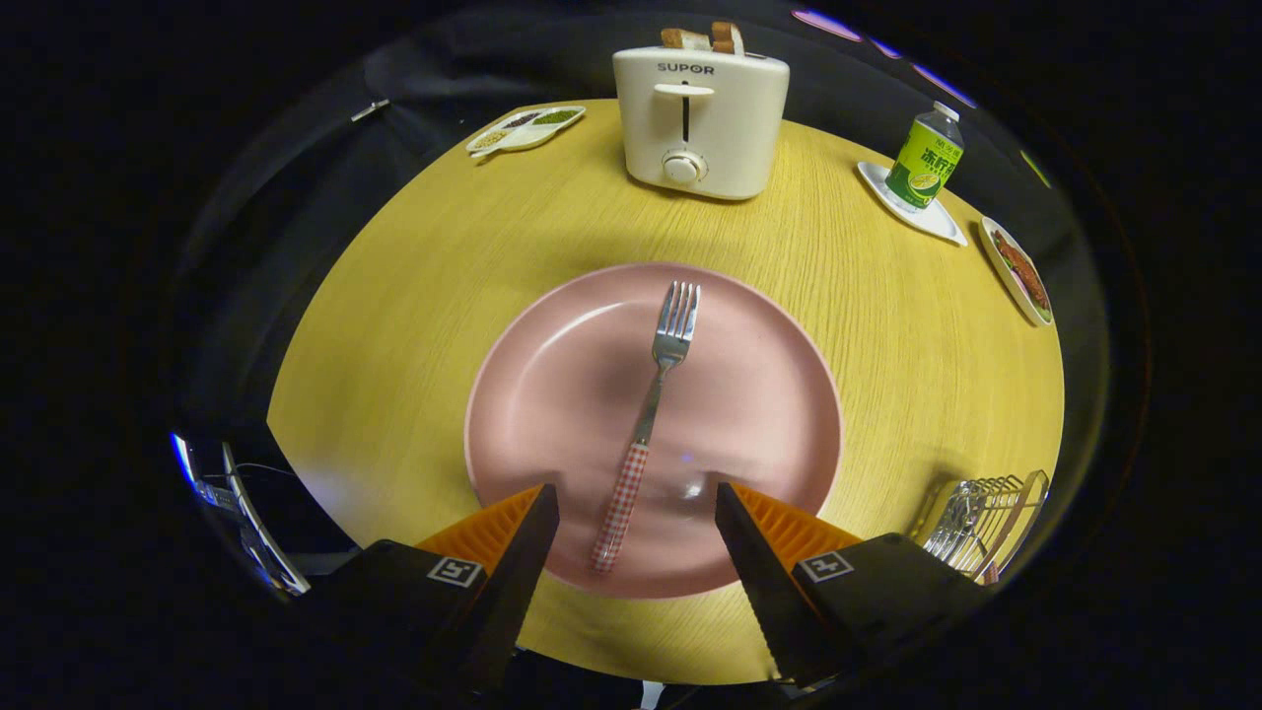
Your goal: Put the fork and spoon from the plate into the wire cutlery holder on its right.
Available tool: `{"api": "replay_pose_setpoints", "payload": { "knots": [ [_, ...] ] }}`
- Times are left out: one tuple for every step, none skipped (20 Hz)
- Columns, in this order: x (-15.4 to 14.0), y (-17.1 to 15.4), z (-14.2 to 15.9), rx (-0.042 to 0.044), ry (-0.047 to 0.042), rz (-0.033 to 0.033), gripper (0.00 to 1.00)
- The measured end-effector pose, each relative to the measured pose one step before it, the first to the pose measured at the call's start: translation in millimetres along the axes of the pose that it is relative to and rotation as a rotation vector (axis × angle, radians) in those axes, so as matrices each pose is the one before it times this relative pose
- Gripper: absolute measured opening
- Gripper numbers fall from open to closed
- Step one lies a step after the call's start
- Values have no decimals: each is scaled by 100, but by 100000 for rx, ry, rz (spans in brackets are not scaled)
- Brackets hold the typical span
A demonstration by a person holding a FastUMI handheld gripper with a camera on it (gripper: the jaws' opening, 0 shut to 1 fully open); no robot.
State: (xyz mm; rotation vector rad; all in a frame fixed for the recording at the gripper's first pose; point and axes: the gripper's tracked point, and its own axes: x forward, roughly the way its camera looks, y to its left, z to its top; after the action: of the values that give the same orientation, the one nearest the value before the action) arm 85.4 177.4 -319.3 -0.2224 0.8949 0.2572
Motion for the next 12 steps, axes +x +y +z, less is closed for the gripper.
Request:
{"api": "replay_pose_setpoints", "payload": {
  "knots": [
    [319,149,-378,-136,1262,-200,100],
    [293,233,-345,578,1000,230,100],
    [136,-177,52,387,81,-1390,100],
    [-15,-76,162,334,-942,-499,99],
    [38,-328,-74,252,370,-1505,96],
    [171,-508,-14,-688,-48,-1905,91],
    [-54,-229,71,-1836,-563,-1230,86],
    [78,30,-40,-1653,-667,-286,74],
    [-4,83,-165,-1645,-352,241,73],
    [40,89,-117,-1083,357,509,73],
    [81,-88,-195,-402,548,465,73],
    [-92,-6,-160,-234,148,322,73]
  ]
}}
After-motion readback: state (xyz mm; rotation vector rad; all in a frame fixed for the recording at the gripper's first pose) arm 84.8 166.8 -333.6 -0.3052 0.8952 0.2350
